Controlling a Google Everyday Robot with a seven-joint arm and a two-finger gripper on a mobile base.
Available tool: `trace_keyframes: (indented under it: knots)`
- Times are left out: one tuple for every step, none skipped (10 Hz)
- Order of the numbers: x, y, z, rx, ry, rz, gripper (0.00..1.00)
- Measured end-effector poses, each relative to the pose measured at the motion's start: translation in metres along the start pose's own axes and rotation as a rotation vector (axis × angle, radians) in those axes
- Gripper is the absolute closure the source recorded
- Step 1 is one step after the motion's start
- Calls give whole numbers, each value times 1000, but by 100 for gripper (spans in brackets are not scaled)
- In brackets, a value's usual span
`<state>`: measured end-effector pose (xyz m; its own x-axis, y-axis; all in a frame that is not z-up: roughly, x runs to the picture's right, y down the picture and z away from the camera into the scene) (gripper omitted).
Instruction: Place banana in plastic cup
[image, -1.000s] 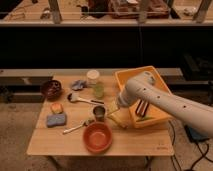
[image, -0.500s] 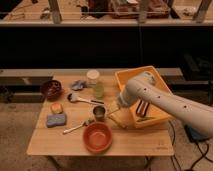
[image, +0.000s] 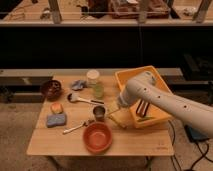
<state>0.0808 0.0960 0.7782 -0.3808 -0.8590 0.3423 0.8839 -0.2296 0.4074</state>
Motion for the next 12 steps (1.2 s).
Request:
trace_keyframes:
  knots:
    - [1, 0, -2, 1, 3, 1, 30]
    - [1, 0, -3, 3, 5, 1, 30]
    - [3, -2, -3, 6, 7, 0, 30]
    - [4, -3, -3, 8, 9, -2, 30]
    - [4, -4, -3, 8, 12, -5, 32]
    - [4, -7, -5, 5, 20, -21, 38]
    - [5, -14, -4, -1, 25, -46, 49]
    - [7, -21, -3, -16, 25, -72, 59]
    - [9, -28, -1, -21, 19, -87, 67]
    - [9, -32, 4, -32, 11, -102, 79]
    - [10, -30, 7, -43, 8, -104, 88]
    - [9, -26, 14, -58, 2, -98, 96]
